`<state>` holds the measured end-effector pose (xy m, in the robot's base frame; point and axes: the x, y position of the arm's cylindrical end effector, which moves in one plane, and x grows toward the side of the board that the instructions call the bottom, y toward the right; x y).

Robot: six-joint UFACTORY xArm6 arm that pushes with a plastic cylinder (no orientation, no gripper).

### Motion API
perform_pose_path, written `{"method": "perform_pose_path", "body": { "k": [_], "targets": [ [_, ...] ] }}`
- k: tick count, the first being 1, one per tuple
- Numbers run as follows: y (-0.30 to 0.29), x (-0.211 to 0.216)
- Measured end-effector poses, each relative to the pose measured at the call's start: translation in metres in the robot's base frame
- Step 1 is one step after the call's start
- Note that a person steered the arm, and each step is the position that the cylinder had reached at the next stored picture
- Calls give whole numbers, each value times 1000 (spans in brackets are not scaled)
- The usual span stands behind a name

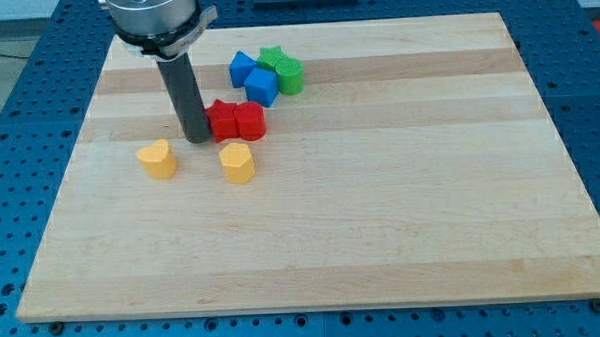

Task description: Push the yellow heart close to the yellow hexagon

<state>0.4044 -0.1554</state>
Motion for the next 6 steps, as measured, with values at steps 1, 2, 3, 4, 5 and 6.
{"method": "perform_pose_path", "body": {
  "k": [1, 2, 3, 4, 5, 6],
  "targets": [
    [-72, 0],
    [-96, 12],
    [-68, 20],
    [-68, 31],
    [-38, 37],
    [12, 38]
  ]
}}
